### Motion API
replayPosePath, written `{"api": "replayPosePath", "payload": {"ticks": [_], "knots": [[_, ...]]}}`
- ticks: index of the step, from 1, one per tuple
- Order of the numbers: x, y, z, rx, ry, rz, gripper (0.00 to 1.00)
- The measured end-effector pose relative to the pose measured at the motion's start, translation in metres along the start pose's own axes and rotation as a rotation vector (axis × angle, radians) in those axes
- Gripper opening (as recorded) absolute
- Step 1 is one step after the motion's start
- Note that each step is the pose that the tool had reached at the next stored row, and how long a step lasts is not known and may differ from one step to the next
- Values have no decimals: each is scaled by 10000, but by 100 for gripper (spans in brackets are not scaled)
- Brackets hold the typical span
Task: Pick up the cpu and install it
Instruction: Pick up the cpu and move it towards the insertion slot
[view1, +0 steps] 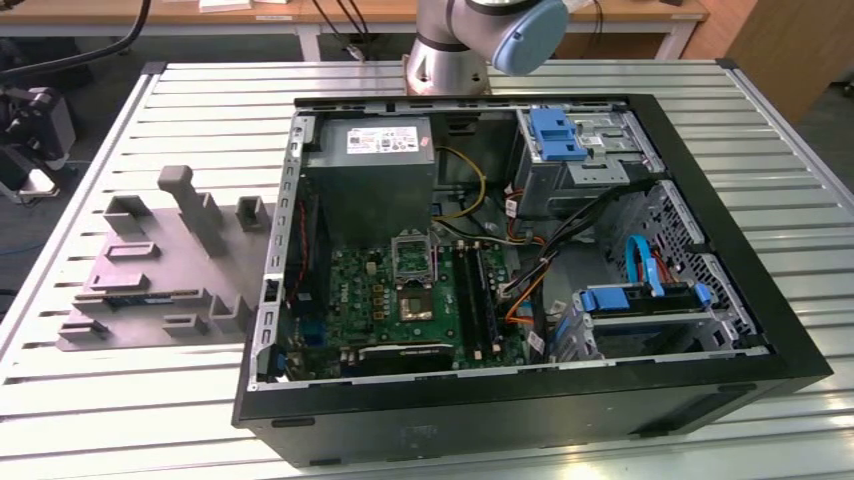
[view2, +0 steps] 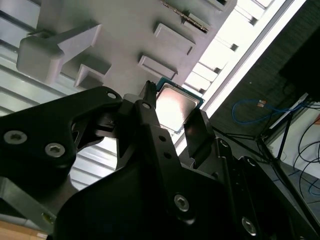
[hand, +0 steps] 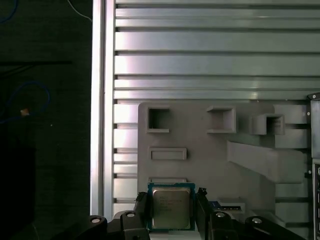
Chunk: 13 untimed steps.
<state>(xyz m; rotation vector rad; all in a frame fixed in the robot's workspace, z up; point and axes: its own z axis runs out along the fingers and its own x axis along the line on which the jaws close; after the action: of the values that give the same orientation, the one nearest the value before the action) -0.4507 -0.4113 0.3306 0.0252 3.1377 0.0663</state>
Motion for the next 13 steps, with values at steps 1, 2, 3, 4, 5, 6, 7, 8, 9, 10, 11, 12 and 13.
{"api": "replayPosePath", "payload": {"ticks": [1, 2, 3, 4, 5, 6, 7, 8, 9, 10, 11, 12, 13], "knots": [[0, 0, -9, 0, 1, 0, 47], [0, 0, -9, -1, -1, 0, 47], [0, 1, -9, -1, -2, 0, 47], [0, 1, -9, -2, -2, 0, 47], [0, 1, -10, -1, -1, 0, 47], [0, 0, -11, 0, 1, 0, 47], [0, 0, -11, 0, 1, 0, 47], [0, 1, -11, 0, 0, 0, 47], [-4, 1, -13, 1, 2, -1, 47], [-13, 0, -14, 2, 4, -2, 47], [-27, 1, -13, 1, 3, -1, 47], [-45, 1, -12, 0, 2, 0, 47], [-58, 1, -12, 0, 2, -1, 47]]}}
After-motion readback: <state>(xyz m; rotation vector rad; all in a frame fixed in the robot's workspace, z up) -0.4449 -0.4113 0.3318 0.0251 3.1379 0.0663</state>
